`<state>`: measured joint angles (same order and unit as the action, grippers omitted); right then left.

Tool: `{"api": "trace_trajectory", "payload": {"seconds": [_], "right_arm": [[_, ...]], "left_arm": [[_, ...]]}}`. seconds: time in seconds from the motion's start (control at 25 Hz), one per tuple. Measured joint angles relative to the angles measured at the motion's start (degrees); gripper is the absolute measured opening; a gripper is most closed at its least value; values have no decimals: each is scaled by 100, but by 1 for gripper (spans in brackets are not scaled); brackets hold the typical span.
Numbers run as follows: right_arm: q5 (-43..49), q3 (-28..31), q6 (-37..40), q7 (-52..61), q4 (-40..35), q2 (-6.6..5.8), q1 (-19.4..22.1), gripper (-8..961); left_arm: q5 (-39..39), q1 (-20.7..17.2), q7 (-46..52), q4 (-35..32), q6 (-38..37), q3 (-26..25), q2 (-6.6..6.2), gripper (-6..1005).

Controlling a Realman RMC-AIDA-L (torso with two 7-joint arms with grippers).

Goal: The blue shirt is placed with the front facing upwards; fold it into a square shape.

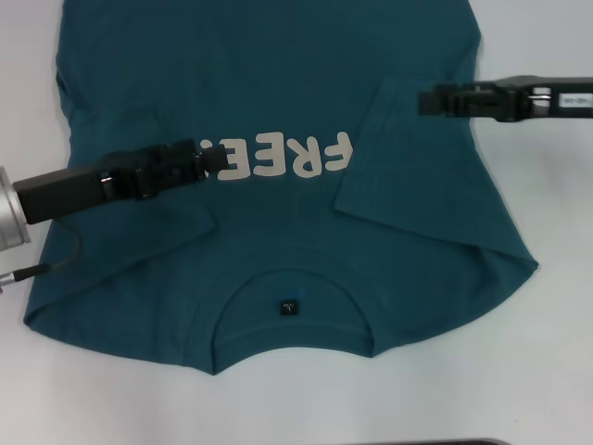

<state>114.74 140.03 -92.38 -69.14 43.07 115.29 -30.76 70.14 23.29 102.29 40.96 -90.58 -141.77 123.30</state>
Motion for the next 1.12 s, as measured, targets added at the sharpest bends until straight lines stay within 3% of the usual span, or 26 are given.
{"api": "trace_trajectory", "payload": {"seconds": [0.24, 0.6, 1.12], "right_arm": [[-18, 230, -434, -51, -2, -165, 298, 661], [-71, 557, -636, -564, -44, -67, 494, 709], [32, 108, -547, -601, -487, -29, 239, 699]], "left_arm": [[0, 0, 16, 2, -60, 8, 0, 876], [-56, -95, 103, 29, -175, 7, -76, 883], [-498, -496, 539, 24, -271, -7, -723, 873]]}}
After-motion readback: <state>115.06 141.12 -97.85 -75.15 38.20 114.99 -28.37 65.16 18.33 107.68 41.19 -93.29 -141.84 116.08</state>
